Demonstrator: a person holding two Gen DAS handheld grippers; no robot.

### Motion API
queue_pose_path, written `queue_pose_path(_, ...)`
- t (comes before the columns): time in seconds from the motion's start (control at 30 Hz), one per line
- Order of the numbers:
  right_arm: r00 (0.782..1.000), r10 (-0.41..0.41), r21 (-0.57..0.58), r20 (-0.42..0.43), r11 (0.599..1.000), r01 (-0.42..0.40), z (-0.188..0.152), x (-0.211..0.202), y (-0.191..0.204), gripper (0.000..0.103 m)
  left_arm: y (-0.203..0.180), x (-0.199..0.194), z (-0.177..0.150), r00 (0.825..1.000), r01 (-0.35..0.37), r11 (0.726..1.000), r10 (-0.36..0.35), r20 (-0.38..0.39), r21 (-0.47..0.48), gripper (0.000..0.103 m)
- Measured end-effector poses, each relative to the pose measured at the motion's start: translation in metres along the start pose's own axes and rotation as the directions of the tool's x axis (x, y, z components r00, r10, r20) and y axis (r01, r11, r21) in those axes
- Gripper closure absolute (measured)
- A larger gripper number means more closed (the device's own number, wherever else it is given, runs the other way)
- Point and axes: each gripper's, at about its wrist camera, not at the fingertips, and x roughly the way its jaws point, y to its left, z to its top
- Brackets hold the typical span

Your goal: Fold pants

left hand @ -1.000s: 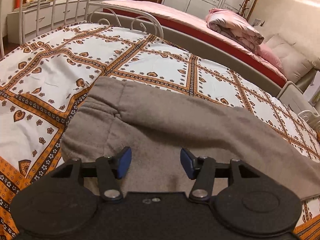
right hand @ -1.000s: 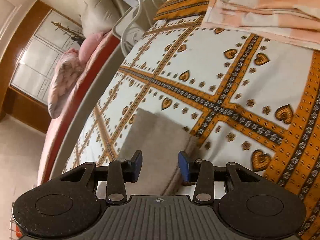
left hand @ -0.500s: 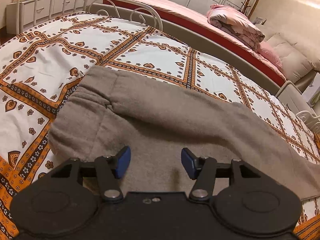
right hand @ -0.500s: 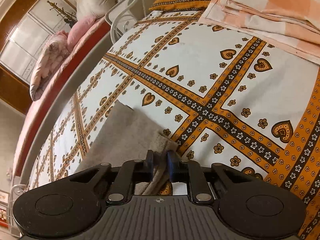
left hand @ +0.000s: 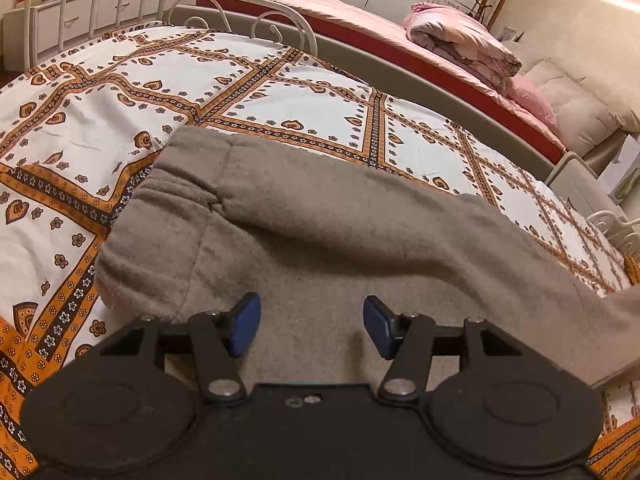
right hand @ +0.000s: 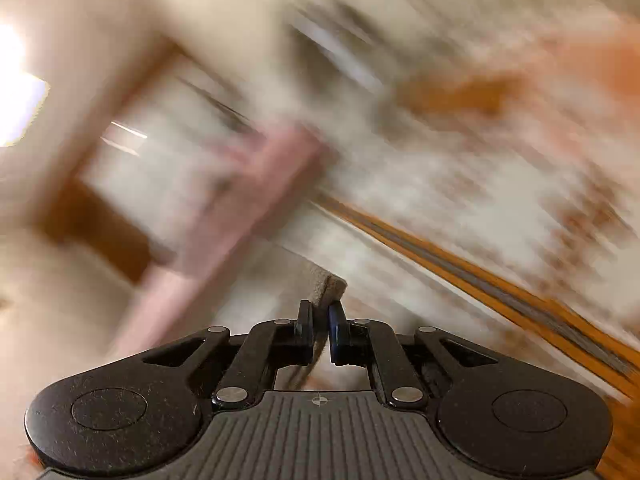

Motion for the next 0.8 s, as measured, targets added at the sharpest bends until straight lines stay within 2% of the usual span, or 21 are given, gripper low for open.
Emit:
queue_pose_path(0.03, 0.988, -0.111, 0.028, -0.108, 0.993, 0.115, -0.003, 0.018, -0.019, 0.095, 0.001, 0.000, 0.000, 1.000, 0.004, 1.000, -0.004, 0.000, -0.007, 0.054)
queue_pose_path(0.07, 0.973, -0.155, 0.050, -0.173, 0.985, 0.166, -0.005, 0.027, -0.035, 0.095, 0.002, 0.000, 0.001, 1.000, 0.006, 1.000, -0.006, 0.001, -0.013, 0.054)
queue_pose_path(0.1, 0.976, -0.124, 0.081, -0.177, 0.987, 0.140, -0.003, 0.026, -0.044, 0.095, 0.001, 0.001, 0.001, 1.000, 0.006, 1.000, -0.006, 0.001, -0.015, 0.054)
queue_pose_path(0.17, 0.983, -0.108, 0.056, -0.150, 0.991, 0.118, 0.001, 0.020, -0.042, 0.095, -0.001, 0.001, 0.001, 1.000, 0.002, 1.000, -0.002, 0.000, -0.006, 0.053)
queue_pose_path(0.3, 0.974, -0.137, 0.000, -0.179, 0.990, 0.139, -0.006, 0.017, -0.036, 0.094, -0.003, -0.003, 0.004, 1.000, -0.009, 1.000, 0.009, 0.023, -0.012, 0.054)
queue_pose_path(0.37, 0.973, -0.166, -0.017, -0.162, 0.986, 0.165, -0.006, 0.009, -0.030, 0.089, -0.001, -0.016, 0.008, 0.994, -0.017, 0.999, 0.021, 0.104, -0.034, 0.054)
queue_pose_path(0.43, 0.983, -0.164, -0.085, -0.084, 0.984, 0.157, -0.006, -0.003, -0.016, 0.088, 0.006, -0.032, 0.013, 0.980, -0.022, 0.997, 0.037, 0.193, -0.076, 0.054)
queue_pose_path(0.5, 0.989, -0.144, -0.145, -0.016, 0.979, 0.140, -0.007, -0.013, -0.003, 0.088, 0.017, -0.036, 0.021, 0.972, -0.024, 0.994, 0.047, 0.228, -0.104, 0.055)
queue_pose_path(0.6, 0.994, -0.110, -0.209, 0.012, 0.972, 0.110, -0.014, -0.012, 0.016, 0.086, 0.035, -0.023, 0.037, 0.980, -0.019, 0.994, 0.041, 0.196, -0.111, 0.060)
queue_pose_path(0.7, 0.993, -0.121, -0.241, -0.004, 0.963, 0.116, -0.019, -0.001, 0.025, 0.076, 0.052, -0.008, 0.049, 0.985, -0.019, 0.992, 0.039, 0.166, -0.122, 0.067)
queue_pose_path(0.8, 0.993, -0.120, -0.241, 0.002, 0.964, 0.117, -0.022, 0.007, 0.033, 0.071, 0.067, 0.006, 0.059, 0.990, -0.025, 0.993, 0.041, 0.134, -0.116, 0.067)
